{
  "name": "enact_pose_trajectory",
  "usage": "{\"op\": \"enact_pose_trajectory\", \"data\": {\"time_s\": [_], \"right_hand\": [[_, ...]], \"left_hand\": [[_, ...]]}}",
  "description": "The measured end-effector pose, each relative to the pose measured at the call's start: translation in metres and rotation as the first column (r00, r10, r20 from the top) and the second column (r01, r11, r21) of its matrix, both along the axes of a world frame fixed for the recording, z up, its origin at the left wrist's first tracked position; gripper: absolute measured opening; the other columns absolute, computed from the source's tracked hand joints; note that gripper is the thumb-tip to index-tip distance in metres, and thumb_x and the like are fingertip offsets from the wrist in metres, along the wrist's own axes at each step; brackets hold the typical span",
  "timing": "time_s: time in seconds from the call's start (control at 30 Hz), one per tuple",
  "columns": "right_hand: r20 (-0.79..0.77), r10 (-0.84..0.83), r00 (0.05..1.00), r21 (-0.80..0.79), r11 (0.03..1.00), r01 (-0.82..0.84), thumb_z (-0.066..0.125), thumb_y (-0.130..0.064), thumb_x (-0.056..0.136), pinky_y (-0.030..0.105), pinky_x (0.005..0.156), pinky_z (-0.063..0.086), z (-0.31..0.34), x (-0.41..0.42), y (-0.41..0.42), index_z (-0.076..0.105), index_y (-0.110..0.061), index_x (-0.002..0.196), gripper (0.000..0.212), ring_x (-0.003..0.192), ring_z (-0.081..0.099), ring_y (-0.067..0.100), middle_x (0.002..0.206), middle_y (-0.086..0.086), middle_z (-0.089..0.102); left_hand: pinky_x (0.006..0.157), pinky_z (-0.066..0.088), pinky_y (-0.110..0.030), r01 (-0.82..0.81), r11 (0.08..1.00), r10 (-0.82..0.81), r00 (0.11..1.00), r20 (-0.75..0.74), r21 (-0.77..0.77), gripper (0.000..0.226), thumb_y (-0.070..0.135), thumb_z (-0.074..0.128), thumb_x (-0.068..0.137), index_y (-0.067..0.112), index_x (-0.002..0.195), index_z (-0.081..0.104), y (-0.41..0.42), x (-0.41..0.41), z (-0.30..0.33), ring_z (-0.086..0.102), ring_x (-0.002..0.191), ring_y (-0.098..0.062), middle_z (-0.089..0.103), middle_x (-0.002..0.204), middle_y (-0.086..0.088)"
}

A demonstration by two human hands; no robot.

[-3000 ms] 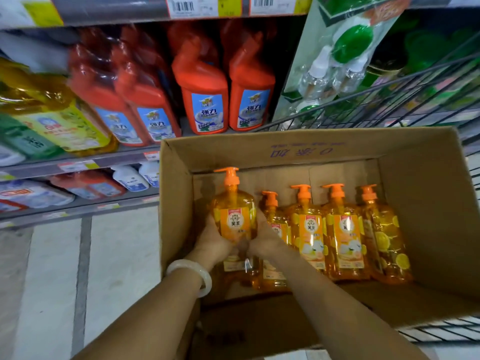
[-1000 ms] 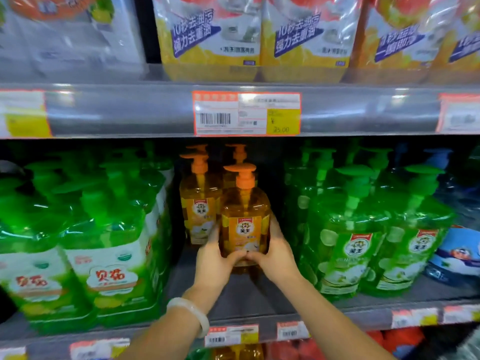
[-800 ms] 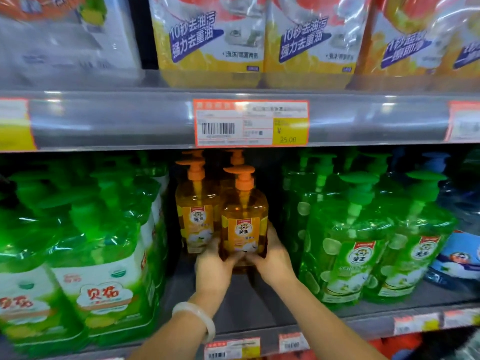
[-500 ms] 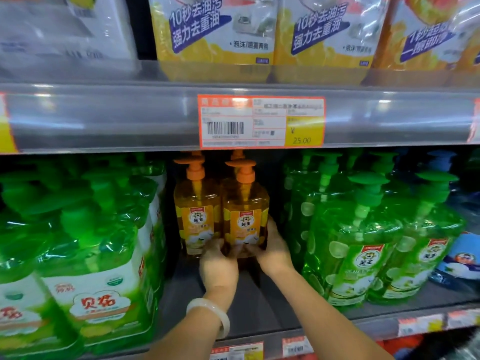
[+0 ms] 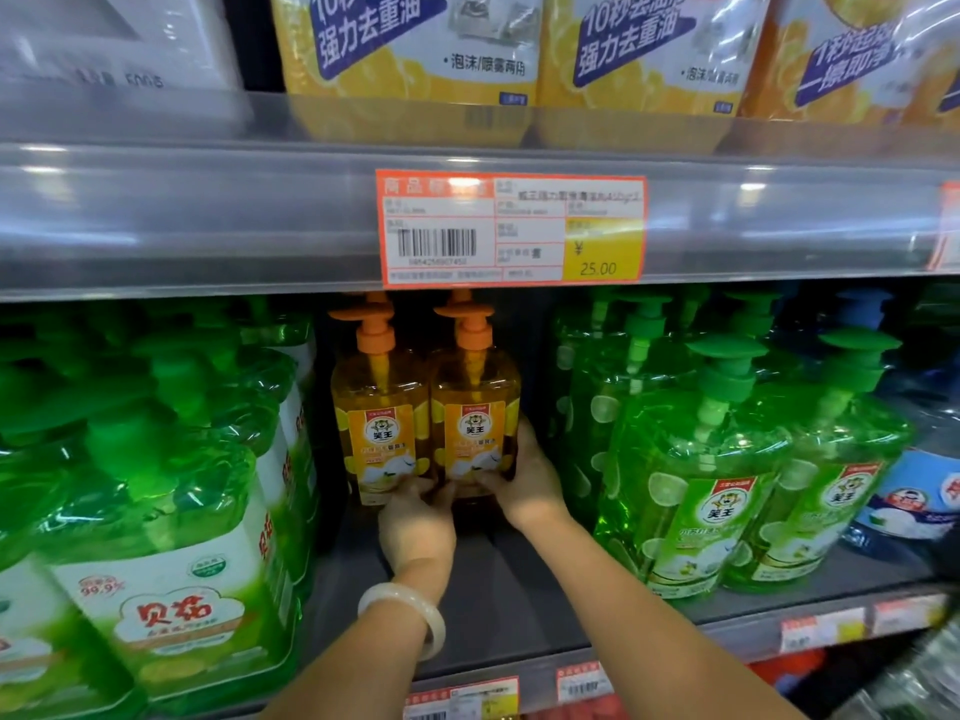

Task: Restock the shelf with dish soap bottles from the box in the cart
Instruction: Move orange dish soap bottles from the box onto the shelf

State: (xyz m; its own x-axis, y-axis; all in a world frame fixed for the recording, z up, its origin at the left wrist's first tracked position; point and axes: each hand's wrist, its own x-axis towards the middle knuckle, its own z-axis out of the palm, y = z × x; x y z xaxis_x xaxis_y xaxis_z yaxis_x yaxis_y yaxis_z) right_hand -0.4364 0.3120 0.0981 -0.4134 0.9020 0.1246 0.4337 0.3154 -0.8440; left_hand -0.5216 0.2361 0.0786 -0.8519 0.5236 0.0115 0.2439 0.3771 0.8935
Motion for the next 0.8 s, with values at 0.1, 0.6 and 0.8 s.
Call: {"op": "enact_pose_trajectory", "data": {"time_s": [0.1, 0.6, 0.8], "right_hand": [[0.012, 0.0, 1.0, 0.009, 1.0, 0.0, 0.071, -0.012, 0.08, 0.032, 0.098, 0.045, 0.0, -0.001, 0.002, 0.027, -0.024, 0.144, 0.078, 0.12, 0.054, 0.021, 0.133, 0.003, 0.055], [0.282, 0.001, 0.959, 0.072, 0.997, -0.022, 0.073, -0.016, 0.076, 0.034, 0.101, 0.042, -0.009, 0.022, -0.035, 0.025, -0.011, 0.145, 0.084, 0.125, 0.045, 0.031, 0.136, 0.014, 0.045], [0.483, 0.099, 0.87, 0.187, 0.959, -0.213, 0.064, -0.014, 0.084, 0.031, 0.112, 0.025, -0.004, 0.059, -0.082, 0.034, -0.006, 0.14, 0.064, 0.136, 0.034, 0.028, 0.147, 0.014, 0.034]], "left_hand": [[0.071, 0.034, -0.026, 0.013, 0.999, -0.015, 0.999, -0.046, -0.04, 0.03, 0.031, 0.064, 0.086, 0.006, 0.103, 0.068, 0.001, -0.002, 0.002, 0.061, 0.1, -0.031, 0.068, 0.107, -0.011], [0.084, 0.049, -0.034, 0.333, 0.912, -0.397, 0.867, -0.301, -0.241, 0.046, 0.02, 0.068, 0.081, 0.015, 0.124, 0.054, -0.031, 0.004, 0.005, 0.059, 0.107, -0.03, 0.064, 0.116, -0.011], [0.101, 0.041, -0.039, 0.464, 0.765, -0.638, 0.641, -0.427, -0.446, 0.061, 0.019, 0.064, 0.082, 0.016, 0.137, 0.04, -0.059, 0.032, 0.023, 0.045, 0.123, -0.03, 0.048, 0.134, -0.012]]}}
